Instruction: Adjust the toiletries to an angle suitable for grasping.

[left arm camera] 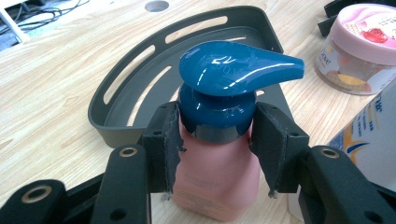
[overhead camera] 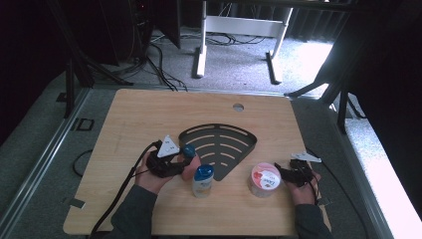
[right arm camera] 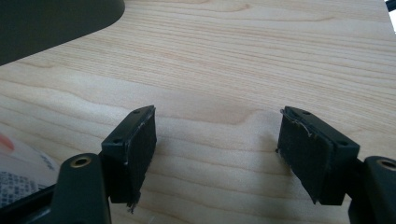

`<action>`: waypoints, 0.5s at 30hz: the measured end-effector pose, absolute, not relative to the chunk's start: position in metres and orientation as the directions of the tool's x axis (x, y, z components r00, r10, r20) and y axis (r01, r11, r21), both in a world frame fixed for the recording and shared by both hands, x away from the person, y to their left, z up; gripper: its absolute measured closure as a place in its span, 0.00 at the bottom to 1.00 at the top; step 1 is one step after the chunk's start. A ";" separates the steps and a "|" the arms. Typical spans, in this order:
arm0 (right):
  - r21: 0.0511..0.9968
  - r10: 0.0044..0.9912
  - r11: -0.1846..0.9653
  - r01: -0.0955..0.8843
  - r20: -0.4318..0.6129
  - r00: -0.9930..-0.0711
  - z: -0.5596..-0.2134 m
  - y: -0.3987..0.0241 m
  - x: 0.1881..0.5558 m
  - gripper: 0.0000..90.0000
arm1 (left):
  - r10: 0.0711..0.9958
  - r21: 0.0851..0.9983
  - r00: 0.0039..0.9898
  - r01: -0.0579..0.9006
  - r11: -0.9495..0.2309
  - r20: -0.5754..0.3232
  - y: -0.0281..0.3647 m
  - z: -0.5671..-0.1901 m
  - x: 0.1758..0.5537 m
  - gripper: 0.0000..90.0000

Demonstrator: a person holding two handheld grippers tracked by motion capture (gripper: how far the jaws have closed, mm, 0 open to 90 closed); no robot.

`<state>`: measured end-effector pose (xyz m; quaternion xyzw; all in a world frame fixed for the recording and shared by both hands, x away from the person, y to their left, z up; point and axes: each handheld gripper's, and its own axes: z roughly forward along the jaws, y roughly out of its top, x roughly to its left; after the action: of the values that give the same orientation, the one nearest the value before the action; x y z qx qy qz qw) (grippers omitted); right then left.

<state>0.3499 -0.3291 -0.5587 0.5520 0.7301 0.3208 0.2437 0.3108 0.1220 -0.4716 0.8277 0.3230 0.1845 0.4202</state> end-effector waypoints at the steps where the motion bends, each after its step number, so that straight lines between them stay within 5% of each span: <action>1: 0.738 0.962 0.185 0.649 -0.002 -0.272 -0.559 -0.329 0.350 0.31 | 0.687 0.816 0.725 0.376 -0.438 0.034 0.121 -0.473 0.311 0.55; 5: 0.737 0.962 0.185 0.649 -0.002 -0.272 -0.559 -0.329 0.350 0.31 | 0.686 0.825 0.726 0.364 -0.432 0.039 0.118 -0.475 0.314 0.50; 15: 0.737 0.962 0.185 0.650 -0.002 -0.272 -0.559 -0.329 0.350 0.31 | 0.698 0.839 0.716 0.376 -0.394 0.007 0.120 -0.472 0.316 0.58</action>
<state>0.3500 -0.3291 -0.5587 0.5517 0.7303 0.3208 0.2436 0.3156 0.1201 -0.4716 0.8146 0.3297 0.1828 0.4409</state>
